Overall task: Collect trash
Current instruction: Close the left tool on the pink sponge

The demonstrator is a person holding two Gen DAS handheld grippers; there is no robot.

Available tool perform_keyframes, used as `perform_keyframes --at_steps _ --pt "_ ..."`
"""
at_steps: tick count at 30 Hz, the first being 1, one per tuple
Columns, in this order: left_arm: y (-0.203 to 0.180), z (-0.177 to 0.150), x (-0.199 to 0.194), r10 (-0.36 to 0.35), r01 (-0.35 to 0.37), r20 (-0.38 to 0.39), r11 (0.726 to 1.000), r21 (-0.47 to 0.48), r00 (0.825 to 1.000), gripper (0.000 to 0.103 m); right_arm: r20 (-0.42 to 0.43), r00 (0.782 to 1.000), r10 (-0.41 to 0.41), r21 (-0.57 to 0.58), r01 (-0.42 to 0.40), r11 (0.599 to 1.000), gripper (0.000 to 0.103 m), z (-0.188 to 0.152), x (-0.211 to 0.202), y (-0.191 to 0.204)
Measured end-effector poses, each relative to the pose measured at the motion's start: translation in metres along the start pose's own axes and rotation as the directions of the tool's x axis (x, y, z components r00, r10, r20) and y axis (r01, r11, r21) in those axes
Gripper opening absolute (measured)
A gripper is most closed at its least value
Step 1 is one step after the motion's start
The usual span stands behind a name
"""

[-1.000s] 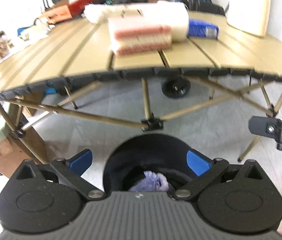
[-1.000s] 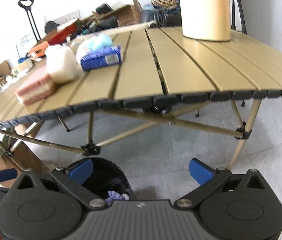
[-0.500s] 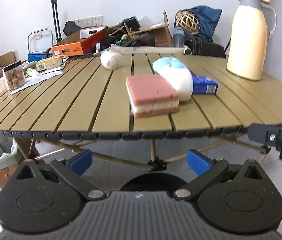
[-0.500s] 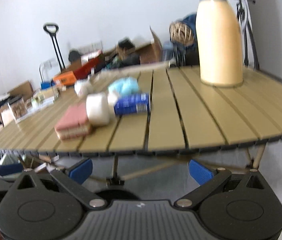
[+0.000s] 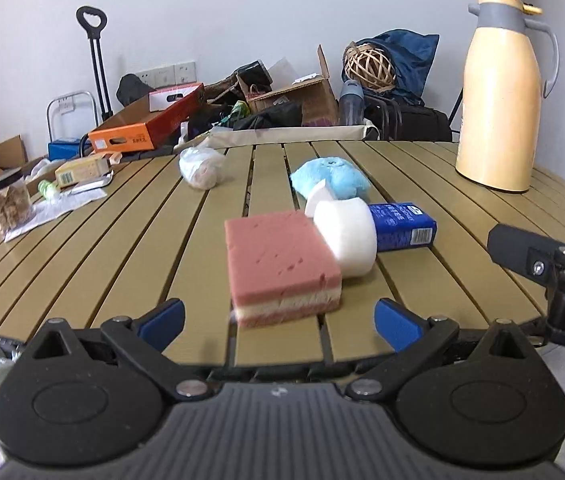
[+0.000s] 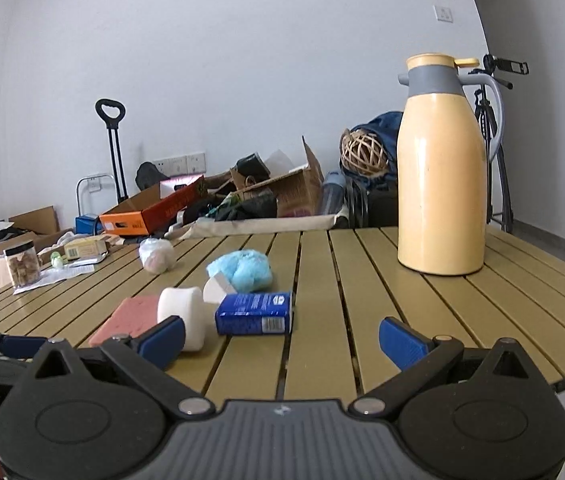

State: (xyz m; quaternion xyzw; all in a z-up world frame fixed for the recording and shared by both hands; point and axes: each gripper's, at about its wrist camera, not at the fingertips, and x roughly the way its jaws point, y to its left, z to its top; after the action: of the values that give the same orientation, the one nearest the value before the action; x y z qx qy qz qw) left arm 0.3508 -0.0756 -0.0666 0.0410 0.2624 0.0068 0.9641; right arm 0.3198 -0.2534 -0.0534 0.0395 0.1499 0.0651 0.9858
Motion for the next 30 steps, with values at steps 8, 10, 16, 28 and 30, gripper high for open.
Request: perform_keyframes --at_steps 8,10,16,28,30 --pt "-0.007 0.006 0.032 0.047 -0.047 -0.006 0.999 -0.004 0.999 0.103 0.0 0.999 -0.035 0.041 0.035 0.999 0.103 0.001 0.026 -0.026" --pt "-0.008 0.005 0.038 0.06 -0.06 -0.011 0.998 0.002 0.998 0.103 -0.011 1.0 -0.029 0.07 0.029 0.997 0.103 -0.003 0.031 -0.035" --pt "-0.005 0.001 0.049 0.062 -0.062 -0.009 0.998 -0.025 0.998 0.099 -0.016 1.0 -0.014 0.126 0.016 0.992 0.103 -0.009 0.035 -0.047" --pt "0.005 -0.001 0.047 0.051 -0.051 0.027 0.999 -0.005 0.998 0.071 -0.019 1.0 0.009 0.101 -0.007 0.995 0.103 -0.012 0.038 -0.028" --pt "0.007 -0.002 0.045 0.055 -0.055 0.033 0.998 -0.006 0.998 0.071 -0.018 1.0 0.022 0.098 -0.02 0.995 0.103 -0.012 0.04 -0.023"
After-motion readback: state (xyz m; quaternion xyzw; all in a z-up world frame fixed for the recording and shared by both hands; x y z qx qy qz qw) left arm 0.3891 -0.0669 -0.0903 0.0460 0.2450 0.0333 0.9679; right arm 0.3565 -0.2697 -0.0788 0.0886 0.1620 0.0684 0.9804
